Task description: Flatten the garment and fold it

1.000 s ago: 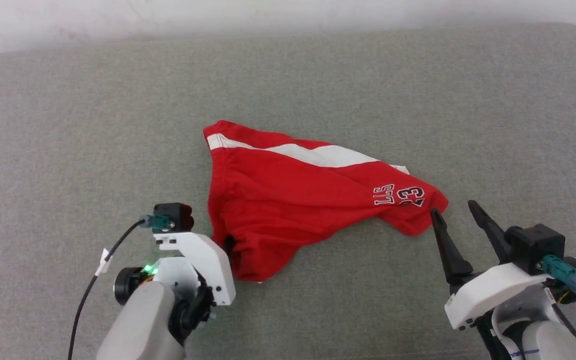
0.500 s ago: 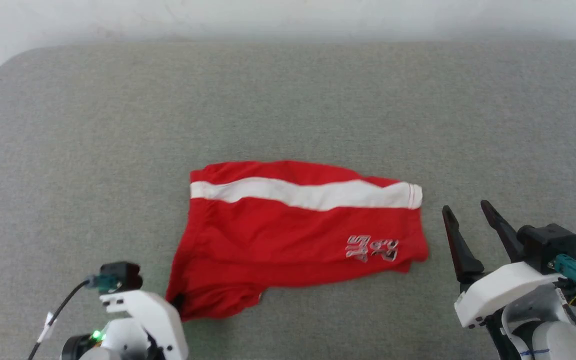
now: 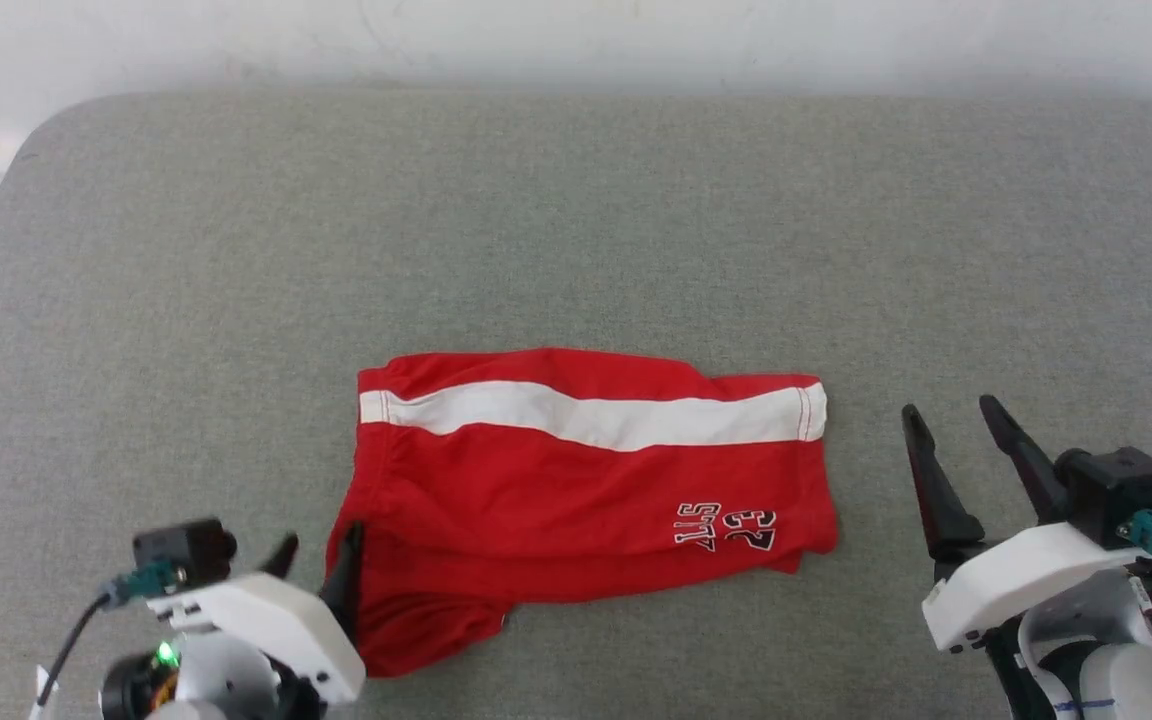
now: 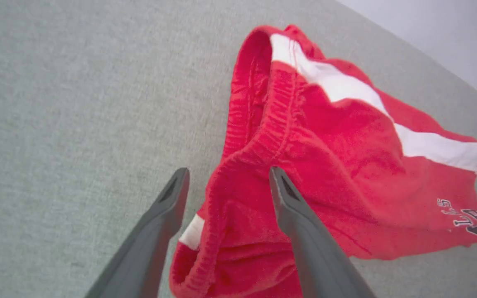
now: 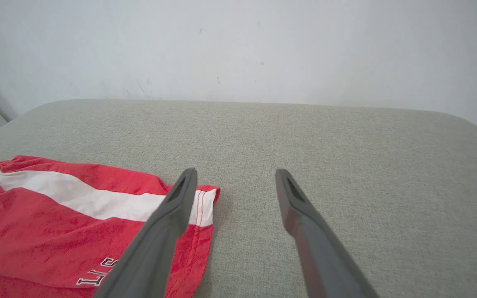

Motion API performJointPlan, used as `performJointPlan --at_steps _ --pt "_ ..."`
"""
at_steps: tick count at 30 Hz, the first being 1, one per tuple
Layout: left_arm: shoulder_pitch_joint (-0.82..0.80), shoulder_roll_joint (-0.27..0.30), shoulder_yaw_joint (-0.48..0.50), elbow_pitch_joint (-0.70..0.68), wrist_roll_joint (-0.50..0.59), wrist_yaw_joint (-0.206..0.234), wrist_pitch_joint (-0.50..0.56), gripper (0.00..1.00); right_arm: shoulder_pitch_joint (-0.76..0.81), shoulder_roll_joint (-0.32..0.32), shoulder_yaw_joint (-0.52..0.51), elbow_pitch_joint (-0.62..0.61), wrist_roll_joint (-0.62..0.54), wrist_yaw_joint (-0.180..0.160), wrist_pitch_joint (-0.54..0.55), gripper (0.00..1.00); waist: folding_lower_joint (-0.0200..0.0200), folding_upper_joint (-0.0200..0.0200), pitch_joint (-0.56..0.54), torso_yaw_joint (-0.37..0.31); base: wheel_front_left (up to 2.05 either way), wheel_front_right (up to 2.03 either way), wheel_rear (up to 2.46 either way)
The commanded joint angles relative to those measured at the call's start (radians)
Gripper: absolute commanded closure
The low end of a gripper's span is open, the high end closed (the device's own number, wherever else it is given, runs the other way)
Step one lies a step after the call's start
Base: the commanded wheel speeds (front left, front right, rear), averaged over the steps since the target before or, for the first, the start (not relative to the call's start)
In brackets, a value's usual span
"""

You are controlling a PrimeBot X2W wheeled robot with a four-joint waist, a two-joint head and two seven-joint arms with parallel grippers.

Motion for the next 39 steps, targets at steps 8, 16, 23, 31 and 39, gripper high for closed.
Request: performJointPlan --at_steps 8,16,23,31,39 --pt "-0.200 0.007 -0.011 0.036 0.051 0.010 -0.002 0.00 -0.006 0.002 0.009 -0.035 0.001 -0.001 0.001 0.00 0.0000 -0.0001 0.047 -0.016 0.00 0.00 0.00" --pt "-0.357 0.006 -0.013 0.210 0.045 0.039 0.083 0.00 -0.036 0.002 0.036 -0.039 0.000 -0.001 0.001 0.00 0.0000 -0.0001 0.090 -0.057 0.00 0.00 0.00" --pt "-0.367 0.008 -0.010 0.252 0.018 0.025 0.104 0.58 -0.039 0.002 0.035 -0.036 -0.003 -0.001 0.000 0.00 0.0000 -0.0001 0.104 -0.068 0.00 0.00 0.00" --pt "-0.370 -0.001 -0.035 0.241 0.009 -0.018 0.079 1.00 -0.046 0.002 0.046 -0.031 -0.009 -0.001 0.007 0.00 0.0000 -0.0001 0.098 -0.049 0.00 0.00 0.00" --pt "-0.336 -0.010 -0.042 0.232 0.006 -0.011 0.063 1.00 -0.133 0.002 0.084 0.091 0.012 -0.001 0.104 0.00 0.0000 -0.0001 0.100 -0.039 0.00 0.00 0.00"
